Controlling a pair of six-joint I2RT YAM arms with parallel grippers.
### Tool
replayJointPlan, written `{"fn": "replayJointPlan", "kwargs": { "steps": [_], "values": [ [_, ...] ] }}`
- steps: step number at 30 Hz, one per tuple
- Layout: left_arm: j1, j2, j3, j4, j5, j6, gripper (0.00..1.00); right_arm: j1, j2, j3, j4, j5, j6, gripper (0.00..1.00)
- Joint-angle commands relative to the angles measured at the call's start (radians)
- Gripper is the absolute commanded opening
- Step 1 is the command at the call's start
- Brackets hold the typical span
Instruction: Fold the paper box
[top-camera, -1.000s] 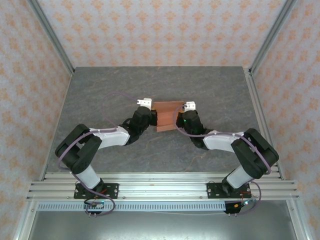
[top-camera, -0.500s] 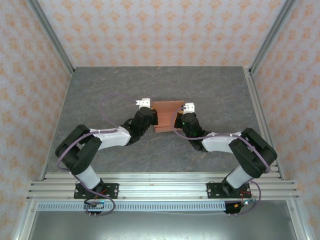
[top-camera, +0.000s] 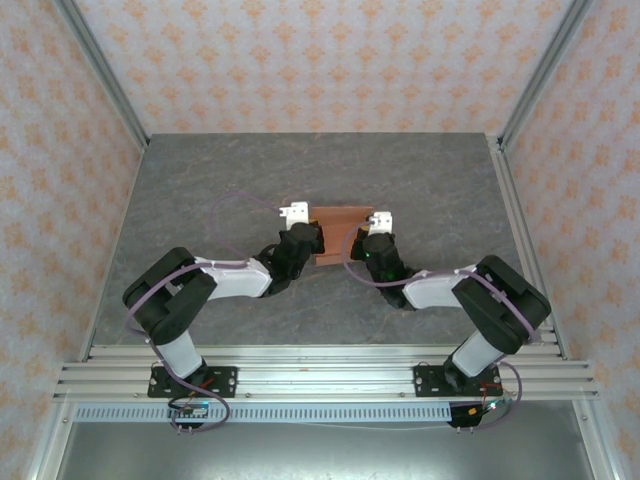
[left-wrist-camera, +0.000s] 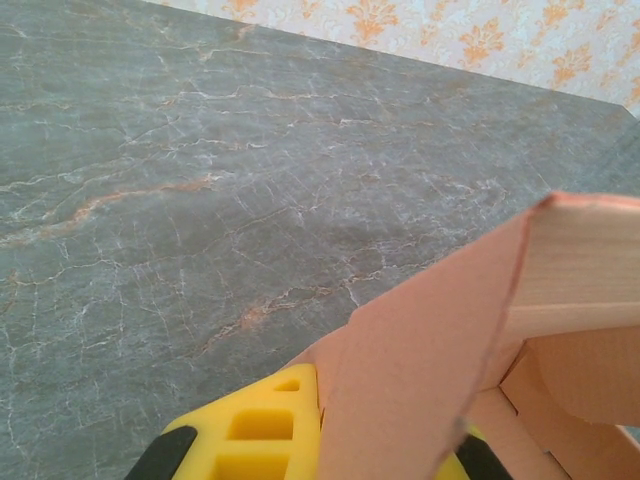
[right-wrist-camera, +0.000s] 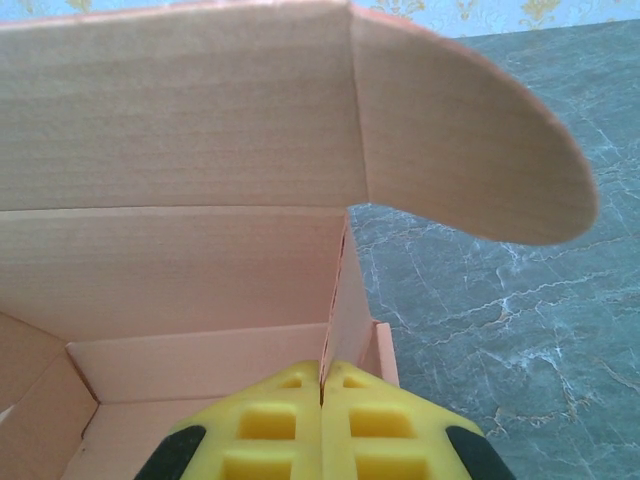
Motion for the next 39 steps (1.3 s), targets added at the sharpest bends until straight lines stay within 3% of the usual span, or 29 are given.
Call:
{"fn": "replayJointPlan", "kwargs": {
  "steps": [1, 21, 26, 34, 39],
  "values": [
    [-0.041, 0.038, -0.036, 0.017, 0.073, -0.011, 0.0, 0.04, 0.038, -0.038, 0.007, -0.062, 0.021, 0.0],
    [-0.1, 0.107, -0.169, 0.155, -0.003, 0.048, 0.0, 0.069, 0.089, -0.131, 0.098, 0.015, 0.091, 0.0],
    [-0.102, 0.113, -0.198, 0.171, 0.02, 0.08, 0.02, 0.069, 0.1, -0.146, 0.105, 0.009, 0.092, 0.0],
    [-0.126, 0.133, -0.206, 0.167, 0.017, 0.085, 0.02, 0.119, 0.008, -0.08, -0.114, 0.044, 0.105, 0.1],
    [-0.131, 0.149, -0.23, 0.191, -0.006, 0.107, 0.0, 0.119, -0.098, -0.101, -0.205, 0.066, 0.16, 0.12]
  ]
}}
